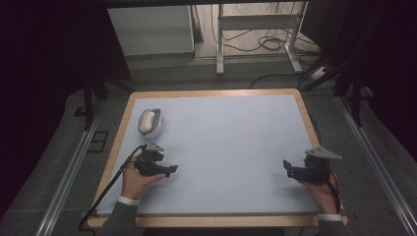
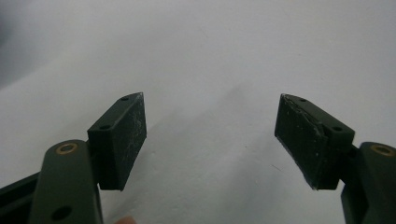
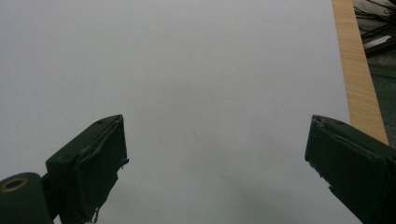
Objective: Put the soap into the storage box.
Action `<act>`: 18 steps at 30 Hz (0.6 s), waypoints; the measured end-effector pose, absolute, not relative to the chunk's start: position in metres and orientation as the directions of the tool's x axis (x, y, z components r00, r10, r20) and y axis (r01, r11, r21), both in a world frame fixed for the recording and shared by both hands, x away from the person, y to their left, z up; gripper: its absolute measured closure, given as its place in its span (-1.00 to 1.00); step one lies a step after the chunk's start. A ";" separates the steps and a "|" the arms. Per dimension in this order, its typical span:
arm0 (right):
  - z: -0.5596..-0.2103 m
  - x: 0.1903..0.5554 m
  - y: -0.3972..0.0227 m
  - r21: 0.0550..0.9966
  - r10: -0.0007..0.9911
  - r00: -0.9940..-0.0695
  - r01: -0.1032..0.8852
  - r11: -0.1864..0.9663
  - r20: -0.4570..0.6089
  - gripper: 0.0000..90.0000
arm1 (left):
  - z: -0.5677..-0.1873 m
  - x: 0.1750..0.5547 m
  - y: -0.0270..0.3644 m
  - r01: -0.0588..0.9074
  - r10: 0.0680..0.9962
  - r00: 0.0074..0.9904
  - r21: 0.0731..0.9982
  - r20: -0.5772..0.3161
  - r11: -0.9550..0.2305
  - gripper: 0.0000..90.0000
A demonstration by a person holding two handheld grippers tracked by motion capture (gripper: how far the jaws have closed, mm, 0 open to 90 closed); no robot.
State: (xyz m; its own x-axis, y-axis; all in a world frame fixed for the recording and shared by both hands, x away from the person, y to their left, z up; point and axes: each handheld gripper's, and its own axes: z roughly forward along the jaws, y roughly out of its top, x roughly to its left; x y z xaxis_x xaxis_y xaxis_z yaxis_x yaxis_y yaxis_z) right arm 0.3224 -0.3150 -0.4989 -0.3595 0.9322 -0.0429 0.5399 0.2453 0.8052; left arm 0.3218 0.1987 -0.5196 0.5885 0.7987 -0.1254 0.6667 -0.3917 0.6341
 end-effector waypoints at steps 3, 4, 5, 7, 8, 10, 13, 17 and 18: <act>-0.499 0.321 -0.316 0.805 0.932 -0.359 0.540 0.246 -0.045 -0.88 | -0.520 0.321 0.199 0.667 0.798 0.590 0.631 -0.122 -0.397 -0.44; -0.499 0.321 -0.316 0.806 0.932 -0.359 0.539 0.245 -0.043 -0.88 | -0.520 0.321 0.200 0.669 0.803 0.582 0.636 -0.125 -0.386 -0.44; -0.498 0.321 -0.316 0.807 0.931 -0.361 0.536 0.248 -0.046 -0.88 | -0.519 0.321 0.201 0.668 0.805 0.579 0.640 -0.128 -0.379 -0.44; -0.498 0.321 -0.316 0.809 0.932 -0.360 0.533 0.247 -0.047 -0.88 | -0.518 0.320 0.202 0.667 0.806 0.577 0.645 -0.130 -0.373 -0.44; -0.498 0.321 -0.315 0.810 0.932 -0.360 0.532 0.246 -0.046 -0.88 | -0.517 0.320 0.202 0.666 0.807 0.577 0.646 -0.127 -0.374 -0.44; -0.498 0.321 -0.315 0.809 0.929 -0.367 0.530 0.253 -0.051 -0.88 | -0.516 0.320 0.202 0.664 0.807 0.577 0.648 -0.128 -0.373 -0.44; -0.498 0.321 -0.312 0.808 0.926 -0.374 0.529 0.259 -0.052 -0.88 | -0.516 0.319 0.202 0.663 0.806 0.578 0.650 -0.129 -0.372 -0.44; -0.498 0.323 -0.311 0.813 0.925 -0.378 0.521 0.259 -0.052 -0.88 | -0.514 0.318 0.201 0.661 0.804 0.576 0.663 -0.148 -0.352 -0.44; -0.498 0.323 -0.311 0.813 0.925 -0.378 0.521 0.259 -0.052 -0.88 | -0.513 0.317 0.201 0.660 0.804 0.576 0.665 -0.150 -0.349 -0.44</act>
